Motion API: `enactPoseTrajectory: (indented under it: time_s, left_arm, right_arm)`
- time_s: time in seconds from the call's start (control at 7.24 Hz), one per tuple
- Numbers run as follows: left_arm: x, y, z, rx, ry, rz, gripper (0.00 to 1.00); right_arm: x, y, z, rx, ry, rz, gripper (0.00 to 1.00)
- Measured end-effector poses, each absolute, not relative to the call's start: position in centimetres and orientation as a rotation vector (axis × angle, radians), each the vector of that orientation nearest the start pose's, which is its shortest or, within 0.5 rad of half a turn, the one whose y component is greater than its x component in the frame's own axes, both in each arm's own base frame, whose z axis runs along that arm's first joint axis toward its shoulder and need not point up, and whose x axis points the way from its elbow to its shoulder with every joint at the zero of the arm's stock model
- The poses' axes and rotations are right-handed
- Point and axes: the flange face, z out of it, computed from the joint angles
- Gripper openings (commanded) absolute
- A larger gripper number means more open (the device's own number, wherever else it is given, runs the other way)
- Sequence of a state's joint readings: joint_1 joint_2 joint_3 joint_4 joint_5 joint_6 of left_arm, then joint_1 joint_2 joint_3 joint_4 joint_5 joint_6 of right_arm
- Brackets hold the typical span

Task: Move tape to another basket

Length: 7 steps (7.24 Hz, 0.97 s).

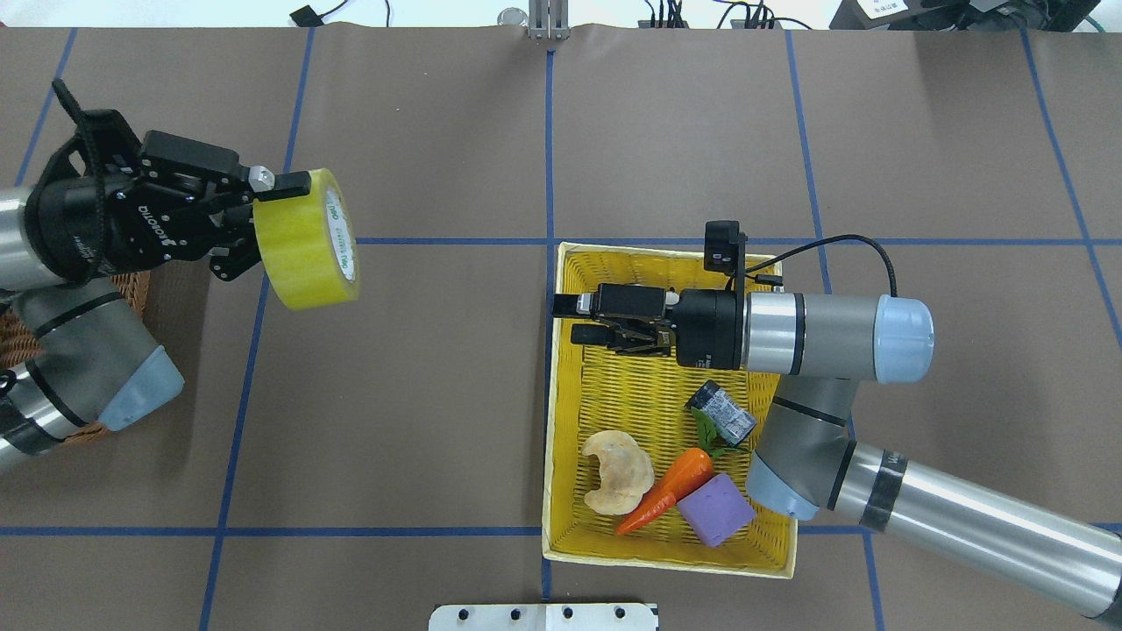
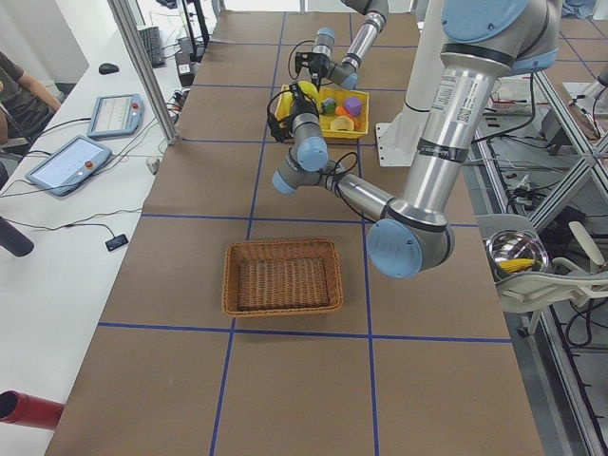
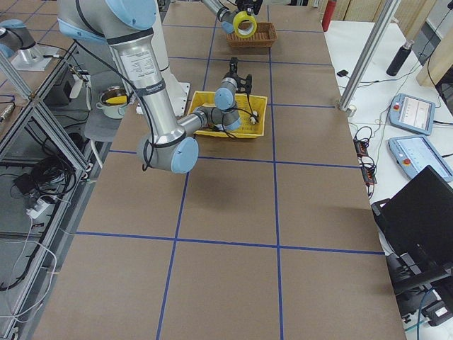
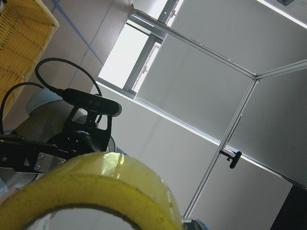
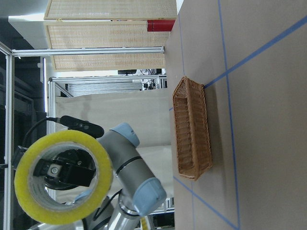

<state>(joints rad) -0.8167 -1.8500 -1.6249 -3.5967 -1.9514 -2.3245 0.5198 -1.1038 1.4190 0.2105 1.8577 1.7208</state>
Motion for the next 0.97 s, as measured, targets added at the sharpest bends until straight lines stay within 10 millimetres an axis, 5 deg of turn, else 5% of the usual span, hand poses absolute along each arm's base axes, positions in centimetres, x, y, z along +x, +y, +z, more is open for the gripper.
enactPoseTrajectory:
  time_s: [0.14, 0.41, 0.97]
  left_arm:
    - [24.7, -42.0, 32.7, 0.022, 2.248, -0.339, 0.00]
    - [21.2, -43.9, 35.1, 0.209, 2.091, -0.336, 0.00]
    - [11.2, -47.0, 42.1, 0.328, 1.678, -0.389, 0.00]
  right_arm:
    - [-44.9, -41.3, 29.8, 0.309, -1.955, 0.058, 1.00]
    - [-37.8, -47.0, 34.1, 0.428, -1.731, -0.040, 1.00]
    - [-23.1, -52.5, 42.3, 0.429, -1.467, -0.140, 1.00]
